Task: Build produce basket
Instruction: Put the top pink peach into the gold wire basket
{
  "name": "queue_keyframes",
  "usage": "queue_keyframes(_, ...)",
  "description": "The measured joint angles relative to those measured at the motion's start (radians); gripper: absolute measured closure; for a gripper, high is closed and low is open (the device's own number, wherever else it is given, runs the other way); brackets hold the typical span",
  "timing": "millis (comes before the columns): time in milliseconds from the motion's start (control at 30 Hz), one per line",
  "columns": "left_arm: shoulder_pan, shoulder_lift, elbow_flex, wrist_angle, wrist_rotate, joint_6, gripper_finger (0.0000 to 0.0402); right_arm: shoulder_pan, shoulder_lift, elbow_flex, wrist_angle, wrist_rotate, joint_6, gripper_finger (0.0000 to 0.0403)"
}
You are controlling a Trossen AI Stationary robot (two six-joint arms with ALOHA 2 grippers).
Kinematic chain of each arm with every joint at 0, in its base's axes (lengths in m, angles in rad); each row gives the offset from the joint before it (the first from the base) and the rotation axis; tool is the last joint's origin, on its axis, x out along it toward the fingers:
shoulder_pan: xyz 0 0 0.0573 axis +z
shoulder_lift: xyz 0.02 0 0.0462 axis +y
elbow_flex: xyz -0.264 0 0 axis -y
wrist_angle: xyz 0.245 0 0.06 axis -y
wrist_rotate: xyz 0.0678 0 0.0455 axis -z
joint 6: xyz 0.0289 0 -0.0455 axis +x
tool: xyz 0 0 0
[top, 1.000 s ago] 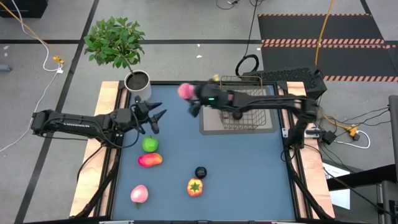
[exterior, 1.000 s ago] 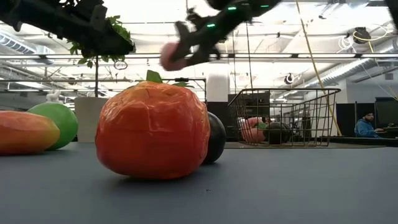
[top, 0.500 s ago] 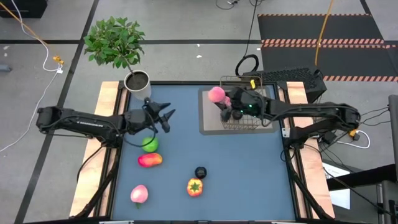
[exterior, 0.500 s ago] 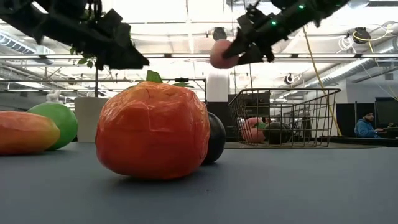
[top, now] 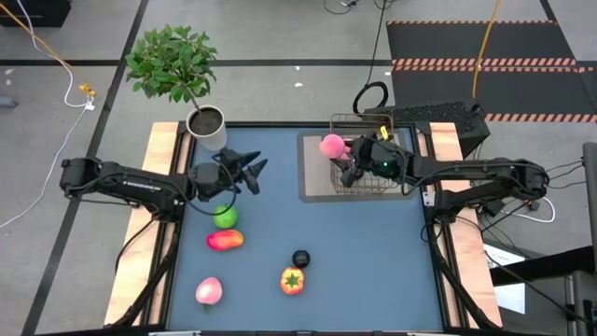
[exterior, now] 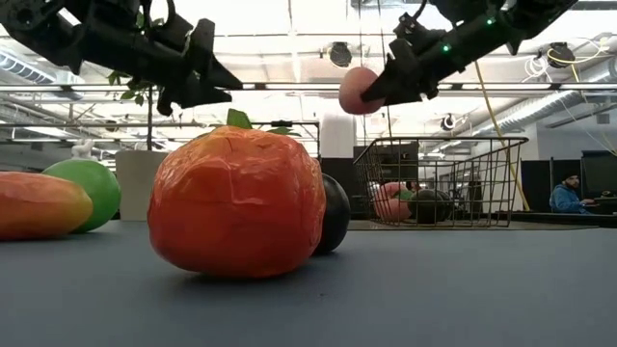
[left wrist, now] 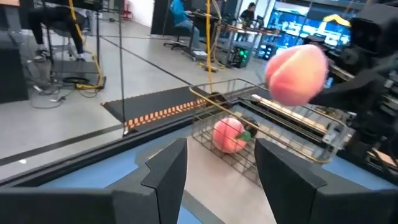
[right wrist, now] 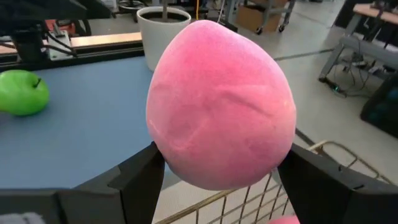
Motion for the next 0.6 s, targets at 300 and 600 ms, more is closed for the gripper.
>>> queue_keyframes(300, 0.02, 0.0, 0.0, -0.007, 0.0, -0.059, 0.0211, -0.051, 0.0, 0.0, 0.02, 0.001, -0.071, 0.0124)
queue_keyframes(600, -0.005, 0.0, 0.0, -0.113, 0.003, -0.04, 0.0211, -0.108, 0.0, 0.0, 0.004, 0.001, -0.072, 0.0124)
